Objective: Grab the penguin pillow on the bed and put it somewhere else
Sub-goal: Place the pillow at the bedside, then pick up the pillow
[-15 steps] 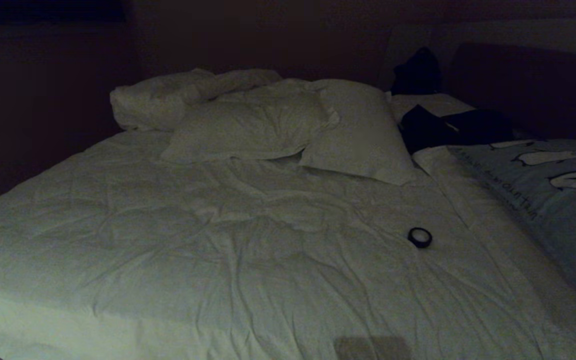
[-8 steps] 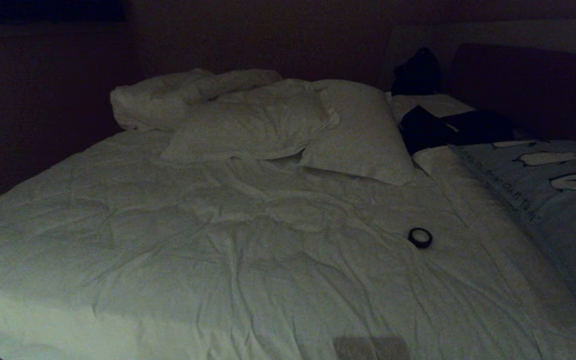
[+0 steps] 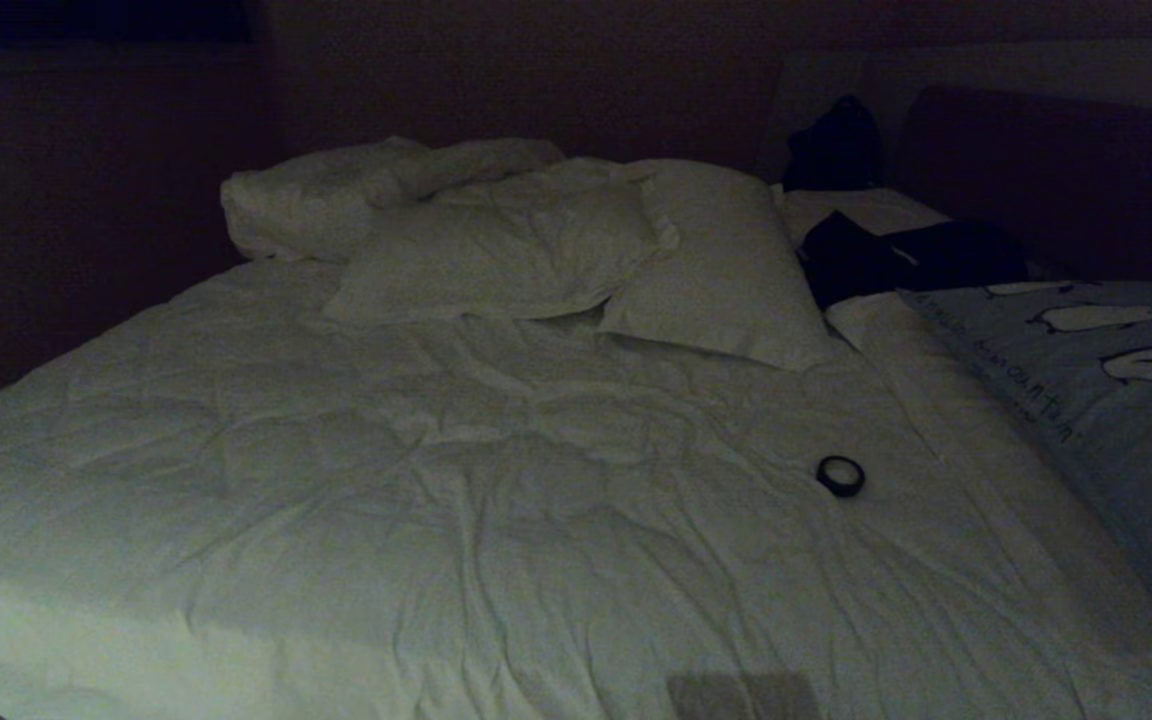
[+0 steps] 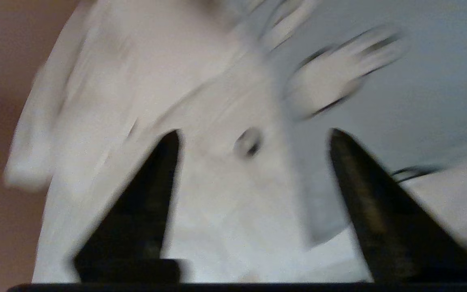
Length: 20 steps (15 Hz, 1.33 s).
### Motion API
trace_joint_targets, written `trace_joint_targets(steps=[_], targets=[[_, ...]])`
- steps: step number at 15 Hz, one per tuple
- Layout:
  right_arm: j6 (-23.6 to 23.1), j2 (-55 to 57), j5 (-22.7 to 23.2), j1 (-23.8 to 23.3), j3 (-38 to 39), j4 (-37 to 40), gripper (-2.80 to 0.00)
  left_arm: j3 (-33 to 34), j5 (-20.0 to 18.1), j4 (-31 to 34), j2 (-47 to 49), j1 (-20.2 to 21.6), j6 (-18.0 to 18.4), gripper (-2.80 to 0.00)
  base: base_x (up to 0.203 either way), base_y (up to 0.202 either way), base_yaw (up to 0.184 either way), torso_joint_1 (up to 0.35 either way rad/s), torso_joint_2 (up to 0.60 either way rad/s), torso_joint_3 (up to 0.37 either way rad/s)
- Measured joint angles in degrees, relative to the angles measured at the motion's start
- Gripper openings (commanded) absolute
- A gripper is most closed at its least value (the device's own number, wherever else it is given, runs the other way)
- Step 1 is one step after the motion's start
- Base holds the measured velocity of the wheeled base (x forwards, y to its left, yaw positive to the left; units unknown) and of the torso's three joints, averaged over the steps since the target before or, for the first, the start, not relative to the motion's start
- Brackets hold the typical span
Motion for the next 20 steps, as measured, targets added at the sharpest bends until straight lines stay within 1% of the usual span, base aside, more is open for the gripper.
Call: trace_joint_targets(steps=[2, 3, 5, 7, 10, 14, 16, 20], targets=[[0.12, -2.97, -0.61, 6.87, 0.80, 1.62, -2.80, 0.00, 0.00, 0.00, 0.00, 0.02, 0.00, -2.80, 0.000, 0.000, 0.000, 0.000, 0.00, 0.000], [0.19, -4.05, -1.28, 10.76, 0.91, 2.92, -2.80, 0.00, 0.00, -0.01, 0.00, 0.02, -0.01, -2.80, 0.000, 0.000, 0.000, 0.000, 0.00, 0.000], [0.25, -5.01, -3.09, 17.13, 1.02, 5.94, -2.80, 0.00, 0.00, -0.01, 0.00, 0.04, -0.02, -2.80, 0.000, 0.000, 0.000, 0.000, 0.00, 0.000], [0.30, -5.24, -5.92, 22.64, 1.34, 10.06, -2.80, 0.00, 0.00, -0.01, 0.00, 0.06, 0.00, -2.80, 0.000, 0.000, 0.000, 0.000, 0.00, 0.000], [0.03, -4.46, -11.07, 28.13, 1.61, 17.89, -2.80, 0.00, 0.00, -0.01, 0.00, 0.04, -0.02, -2.80, 0.000, 0.000, 0.000, 0.000, 0.00, 0.000], [-3.24, -3.22, -17.50, 39.99, 3.54, 29.95, -2.80, 0.00, 0.00, 0.00, 0.00, 0.02, 0.00, -2.80, 0.000, 0.000, 0.000, 0.000, 0.00, 0.000], [-6.28, -4.01, -20.24, 42.21, 4.57, 35.94, -2.80, 0.00, -0.01, 0.01, 0.00, 0.02, 0.00, -2.80, 0.000, 0.000, 0.000, 0.000, 0.00, 0.000], [-15.47, -10.61, -25.76, 43.11, 7.36, 45.89, -2.80, 0.00, 0.00, 0.00, 0.00, 0.06, 0.00, -2.80, 0.000, 0.000, 0.000, 0.000, 0.00, 0.000]])
